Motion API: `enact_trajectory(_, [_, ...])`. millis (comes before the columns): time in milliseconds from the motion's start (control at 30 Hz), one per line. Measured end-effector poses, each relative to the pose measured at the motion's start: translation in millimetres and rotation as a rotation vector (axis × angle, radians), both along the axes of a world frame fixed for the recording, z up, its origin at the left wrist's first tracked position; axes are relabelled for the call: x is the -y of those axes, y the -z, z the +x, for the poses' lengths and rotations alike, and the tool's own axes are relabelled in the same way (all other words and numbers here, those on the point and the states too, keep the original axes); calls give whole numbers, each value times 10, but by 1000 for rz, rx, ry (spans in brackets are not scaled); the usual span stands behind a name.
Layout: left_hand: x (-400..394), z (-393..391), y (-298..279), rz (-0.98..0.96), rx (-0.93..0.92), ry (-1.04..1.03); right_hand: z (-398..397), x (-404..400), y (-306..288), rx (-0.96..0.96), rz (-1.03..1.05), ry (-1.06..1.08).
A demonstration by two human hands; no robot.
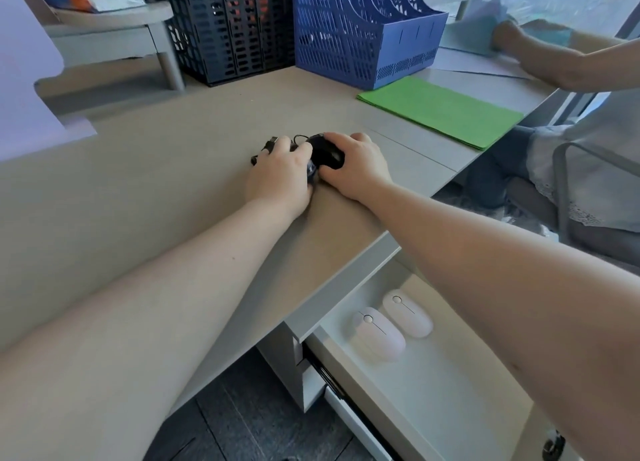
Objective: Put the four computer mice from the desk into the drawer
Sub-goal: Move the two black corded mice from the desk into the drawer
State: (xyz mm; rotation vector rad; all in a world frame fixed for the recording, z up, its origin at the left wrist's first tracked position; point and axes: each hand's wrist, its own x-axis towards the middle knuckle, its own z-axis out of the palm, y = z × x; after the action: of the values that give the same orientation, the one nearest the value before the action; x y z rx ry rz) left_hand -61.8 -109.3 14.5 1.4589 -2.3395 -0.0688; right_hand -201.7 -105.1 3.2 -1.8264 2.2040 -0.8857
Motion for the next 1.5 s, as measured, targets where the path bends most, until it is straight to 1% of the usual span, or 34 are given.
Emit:
enact_trajectory(100, [-188, 1, -32, 13, 11, 6, 12, -197, -13, 23, -21, 21])
enact_trajectory(267, [-577, -2, -79, 45, 47, 14, 6, -723, 30, 153, -79, 120])
enact_trajectory(433, [-1104, -140, -116, 51, 107, 68, -109, -1306, 88, 147, -70, 148])
enact_trajectory(533, [-1430, -285, -43, 23, 150, 134, -264, -1622, 120, 179, -110, 203])
enact_trajectory(667, [-1809, -514, 112, 10, 210, 247, -490, -2021, 208, 277, -126, 276])
enact_trajectory(767, [-2068, -680, 216, 60, 238, 294, -667, -2282, 342, 275, -53, 300])
enact_trajectory(900, [-2334, -813, 454, 221, 309, 286, -892, -2513, 554, 239, 121, 303])
enact_trajectory(1033, [-2445, -883, 763, 316, 367, 280, -1015, -2630, 731, 183, 282, 254])
enact_trajectory(1200, [-2514, -957, 1013, 374, 396, 261, -1069, -2658, 917, 169, 407, 155])
enact_trajectory(1500, [-2644, -1092, 1315, 410, 429, 239, -1096, -2633, 1125, 130, 569, 74])
